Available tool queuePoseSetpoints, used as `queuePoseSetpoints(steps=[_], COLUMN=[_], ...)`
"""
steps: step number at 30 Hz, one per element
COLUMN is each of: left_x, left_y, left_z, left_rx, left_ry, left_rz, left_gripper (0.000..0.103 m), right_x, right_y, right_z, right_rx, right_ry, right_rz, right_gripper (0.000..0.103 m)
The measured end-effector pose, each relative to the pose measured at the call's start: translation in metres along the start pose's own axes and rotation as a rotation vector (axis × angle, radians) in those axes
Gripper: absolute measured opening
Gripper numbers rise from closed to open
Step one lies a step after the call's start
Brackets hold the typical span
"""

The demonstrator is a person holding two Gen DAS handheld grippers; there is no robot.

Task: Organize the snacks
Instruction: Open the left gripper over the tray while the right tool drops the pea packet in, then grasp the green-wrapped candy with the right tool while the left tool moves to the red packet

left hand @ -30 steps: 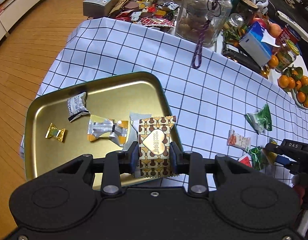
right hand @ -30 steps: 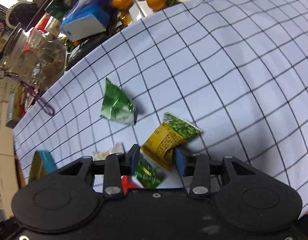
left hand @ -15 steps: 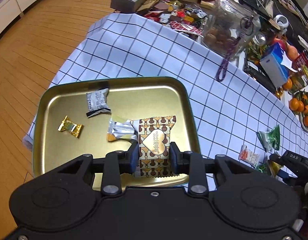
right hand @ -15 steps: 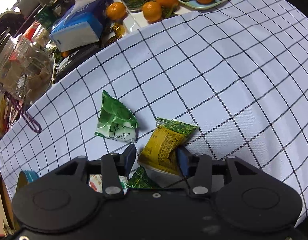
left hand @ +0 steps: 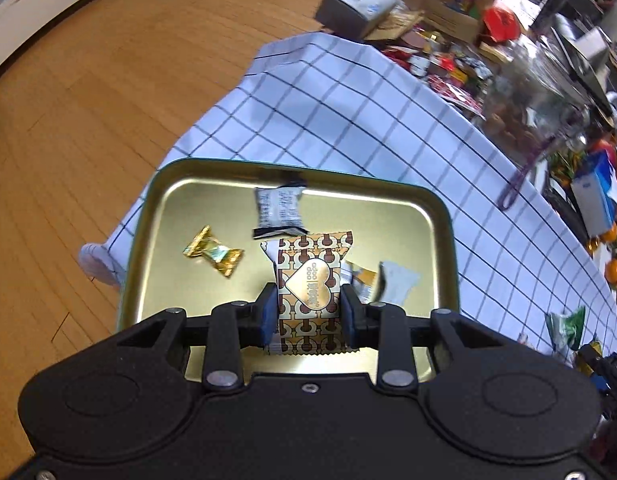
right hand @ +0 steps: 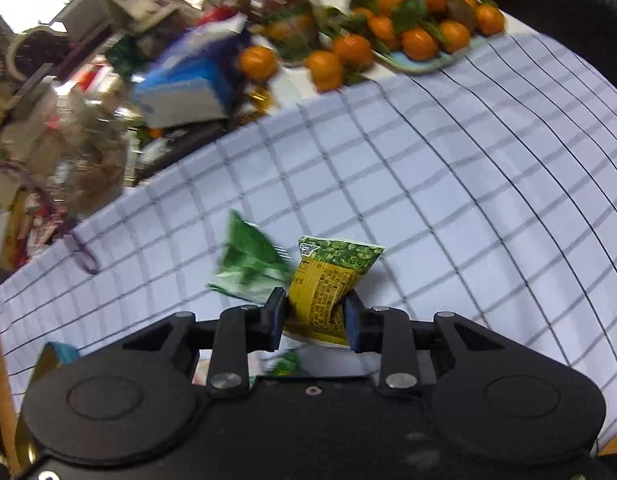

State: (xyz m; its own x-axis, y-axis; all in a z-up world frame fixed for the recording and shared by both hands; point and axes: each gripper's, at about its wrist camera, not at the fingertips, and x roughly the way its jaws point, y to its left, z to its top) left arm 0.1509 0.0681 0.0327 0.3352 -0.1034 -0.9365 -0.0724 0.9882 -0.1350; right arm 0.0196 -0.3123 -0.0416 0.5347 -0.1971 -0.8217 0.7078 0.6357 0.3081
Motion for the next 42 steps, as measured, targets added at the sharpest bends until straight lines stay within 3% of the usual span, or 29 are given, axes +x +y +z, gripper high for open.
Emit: queuePoseSetpoints(steps=[5,10,16,27,34,42], left_x=[0.005,0.010,0.010,0.013,0.014,0.021], left_y=[0.018,0.021,0.024,0.010,-0.003,-0.014], left_z=[0.004,0.002,0.003,0.000,-0.005,-0.008], left_rx=[-0.057,-0.045,-0.034,0.004,0.057,0.068], left_ry=[0.015,0.028,0.030,0.048,0.051,0.079], left_rz=[0.033,0.061,0.091,0.060,0.046,0.050], left_gripper=[0.040,0.041,0.041,0.041,0.041,0.041], right_x=[-0.020,-0.031,-0.044,-0.051,-0.052,-0.038], right_y=[0.050,0.102,0.140,0.160,0.154,0.145], right_z=[-0.017,-0.047,-0.084,-0.116,-0.110,-0.097], right_rx=[-0.183,-0.360,-0.559,-0.668,-0.646,-0.569], right_ry=[-0.048,-0.027,-0.011,0.019,0.016,0.078], right_rz=[0.200,0.388,0.518,0.594,0.574,0.497], right_gripper=[0.032,0.032,0.032,0.036,0.036,0.036])
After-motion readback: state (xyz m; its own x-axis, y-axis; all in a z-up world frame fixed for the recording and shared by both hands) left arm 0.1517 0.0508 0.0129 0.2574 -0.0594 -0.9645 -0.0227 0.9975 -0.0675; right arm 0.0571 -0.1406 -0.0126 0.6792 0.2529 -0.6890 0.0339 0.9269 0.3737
